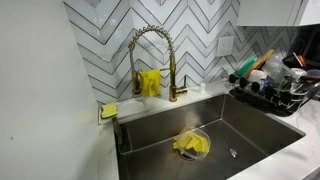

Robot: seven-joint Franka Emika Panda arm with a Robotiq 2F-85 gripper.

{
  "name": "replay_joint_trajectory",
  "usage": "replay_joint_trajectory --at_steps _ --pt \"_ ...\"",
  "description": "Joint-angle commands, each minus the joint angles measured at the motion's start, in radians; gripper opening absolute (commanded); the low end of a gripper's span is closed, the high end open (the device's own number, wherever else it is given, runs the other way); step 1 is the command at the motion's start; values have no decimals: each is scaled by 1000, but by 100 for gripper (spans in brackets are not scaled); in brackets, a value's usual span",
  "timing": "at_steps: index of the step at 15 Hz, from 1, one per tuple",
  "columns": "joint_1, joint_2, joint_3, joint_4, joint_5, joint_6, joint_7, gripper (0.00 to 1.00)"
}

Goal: Hang the container on the cup holder

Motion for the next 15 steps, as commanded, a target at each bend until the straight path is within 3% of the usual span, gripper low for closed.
replay_joint_trajectory --at_steps 1,6,12,15 --pt "6 1 -5 2 -3 -2 3 100" --pt "6 1 -5 2 -3 -2 3 100" --pt "77 44 139 158 -49 223 32 100" --pt "85 130 191 236 -91 434 52 100"
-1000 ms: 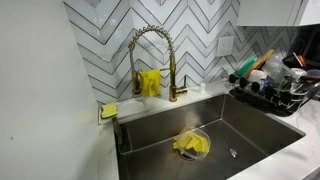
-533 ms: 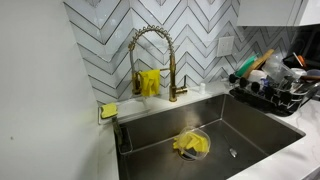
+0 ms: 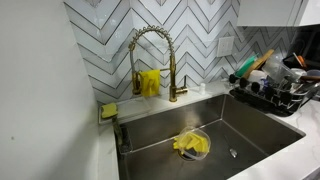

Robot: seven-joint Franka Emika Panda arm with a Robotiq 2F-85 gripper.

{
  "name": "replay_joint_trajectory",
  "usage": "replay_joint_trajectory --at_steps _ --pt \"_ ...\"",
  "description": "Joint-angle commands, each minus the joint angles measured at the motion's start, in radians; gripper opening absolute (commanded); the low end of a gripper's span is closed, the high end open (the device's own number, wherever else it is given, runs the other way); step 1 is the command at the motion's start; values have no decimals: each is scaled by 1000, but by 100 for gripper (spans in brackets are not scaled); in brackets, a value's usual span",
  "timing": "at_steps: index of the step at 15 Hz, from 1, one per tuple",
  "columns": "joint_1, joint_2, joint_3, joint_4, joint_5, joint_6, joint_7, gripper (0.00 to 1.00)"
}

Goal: Hang the container on the cup holder

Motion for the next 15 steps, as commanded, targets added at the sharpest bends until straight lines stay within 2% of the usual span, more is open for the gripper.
replay_joint_trajectory --at_steps 1,10,12,15 --pt "21 23 7 27 -24 59 16 100" --pt "26 56 -2 54 -14 88 23 100" --pt "11 112 -15 103 10 134 57 100" --pt "33 216 -52 201 73 190 31 100"
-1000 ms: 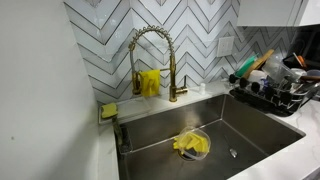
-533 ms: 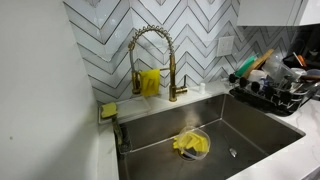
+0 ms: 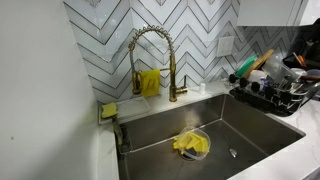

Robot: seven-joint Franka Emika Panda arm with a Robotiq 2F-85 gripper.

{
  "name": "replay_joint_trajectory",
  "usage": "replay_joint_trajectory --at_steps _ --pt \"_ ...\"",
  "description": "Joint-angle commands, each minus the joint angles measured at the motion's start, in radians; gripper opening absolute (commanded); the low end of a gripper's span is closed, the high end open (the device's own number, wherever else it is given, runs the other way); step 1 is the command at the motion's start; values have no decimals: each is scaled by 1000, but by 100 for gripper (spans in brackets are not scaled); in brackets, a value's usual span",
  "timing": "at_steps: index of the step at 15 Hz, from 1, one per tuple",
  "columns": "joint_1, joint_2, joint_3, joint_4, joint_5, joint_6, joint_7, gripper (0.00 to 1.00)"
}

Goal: Hang the container on the cup holder

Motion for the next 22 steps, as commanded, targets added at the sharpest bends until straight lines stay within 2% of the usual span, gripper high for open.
replay_joint_trajectory --at_steps 1,4,9,15,16,19,20,21,22 --pt "20 150 -31 139 62 38 5 100" --pt "33 264 -38 238 121 23 6 100" --pt "29 409 -47 334 126 30 -6 100" --pt "26 490 -91 349 311 50 -142 100" --pt "24 497 -98 347 349 58 -174 97" --pt "23 518 -112 346 462 63 -282 100" --pt "23 525 -115 346 489 61 -311 94" --pt "22 531 -116 347 511 55 -332 80" --pt "20 537 -117 347 526 55 -353 74"
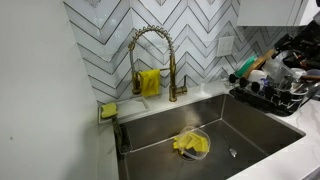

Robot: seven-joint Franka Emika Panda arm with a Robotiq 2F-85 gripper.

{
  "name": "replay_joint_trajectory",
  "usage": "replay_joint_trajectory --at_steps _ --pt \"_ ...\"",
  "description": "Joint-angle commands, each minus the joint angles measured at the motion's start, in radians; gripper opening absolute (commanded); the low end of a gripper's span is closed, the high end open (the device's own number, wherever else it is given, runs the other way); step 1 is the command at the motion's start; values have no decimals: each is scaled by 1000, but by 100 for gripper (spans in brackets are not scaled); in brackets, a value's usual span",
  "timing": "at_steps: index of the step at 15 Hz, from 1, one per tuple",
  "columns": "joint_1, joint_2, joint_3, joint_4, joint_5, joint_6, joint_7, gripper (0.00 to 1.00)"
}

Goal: Hang the container on the cup holder

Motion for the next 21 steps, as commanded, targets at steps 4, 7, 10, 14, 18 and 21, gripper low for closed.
replay_joint_trajectory --at_steps 4,7,10,14,18,21 --pt "-7 50 -18 12 109 3 -140 44" --pt "-13 62 -19 17 135 5 -183 19" --pt "-18 63 -20 26 151 4 -202 1" --pt "-20 49 -20 39 166 5 -220 2" --pt "-22 22 -25 52 158 0 -228 1" --pt "-22 -21 -30 49 169 -33 -228 1"
